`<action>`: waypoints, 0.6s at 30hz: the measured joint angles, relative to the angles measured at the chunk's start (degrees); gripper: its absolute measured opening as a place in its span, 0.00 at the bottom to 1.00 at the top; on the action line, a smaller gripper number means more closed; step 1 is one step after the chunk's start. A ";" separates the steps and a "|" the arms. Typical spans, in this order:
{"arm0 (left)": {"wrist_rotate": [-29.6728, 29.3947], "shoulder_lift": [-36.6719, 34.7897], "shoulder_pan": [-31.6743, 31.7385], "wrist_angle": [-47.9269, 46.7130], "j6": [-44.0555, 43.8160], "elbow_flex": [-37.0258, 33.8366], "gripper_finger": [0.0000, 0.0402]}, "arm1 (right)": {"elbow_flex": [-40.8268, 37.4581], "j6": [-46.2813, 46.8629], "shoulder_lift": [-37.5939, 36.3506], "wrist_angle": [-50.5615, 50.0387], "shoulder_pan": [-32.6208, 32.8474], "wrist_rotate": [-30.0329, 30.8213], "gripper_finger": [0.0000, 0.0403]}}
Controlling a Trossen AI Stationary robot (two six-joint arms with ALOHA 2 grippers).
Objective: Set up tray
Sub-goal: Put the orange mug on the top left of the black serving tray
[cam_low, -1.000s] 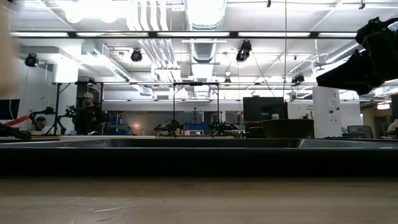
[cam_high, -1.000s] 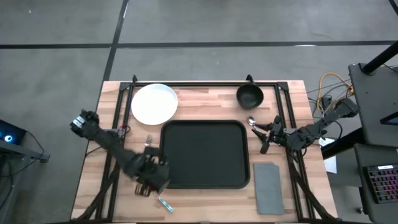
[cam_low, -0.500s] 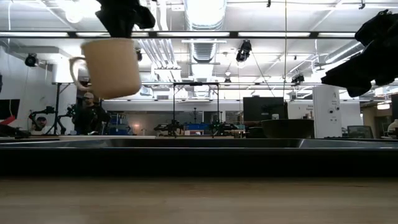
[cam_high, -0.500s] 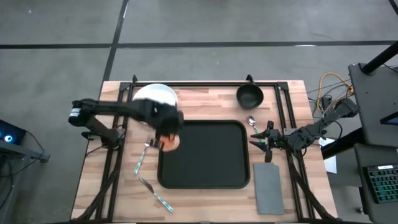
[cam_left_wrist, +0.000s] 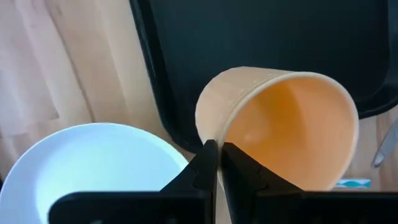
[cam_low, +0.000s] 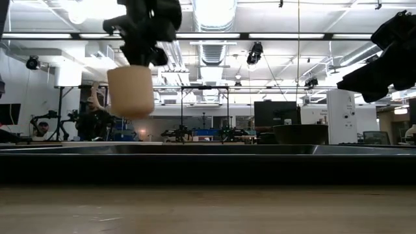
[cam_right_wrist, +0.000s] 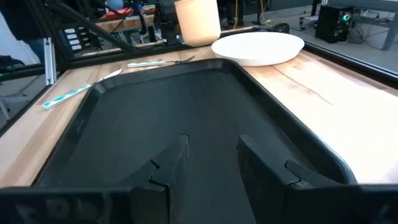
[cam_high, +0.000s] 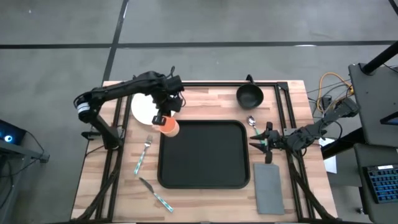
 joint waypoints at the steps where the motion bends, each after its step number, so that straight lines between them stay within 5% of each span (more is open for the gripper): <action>1: 0.92 0.99 0.48 -0.02 1.11 0.00 0.00 | 0.00 0.09 0.43 -0.02 0.00 0.03 0.32; 4: 3.98 3.89 1.68 0.51 3.55 0.00 0.00 | 0.00 0.13 1.76 -0.02 0.00 0.24 0.32; 18: 0.68 10.99 2.07 5.41 6.37 -1.36 0.00 | 0.00 0.16 4.68 0.00 -0.02 0.42 0.32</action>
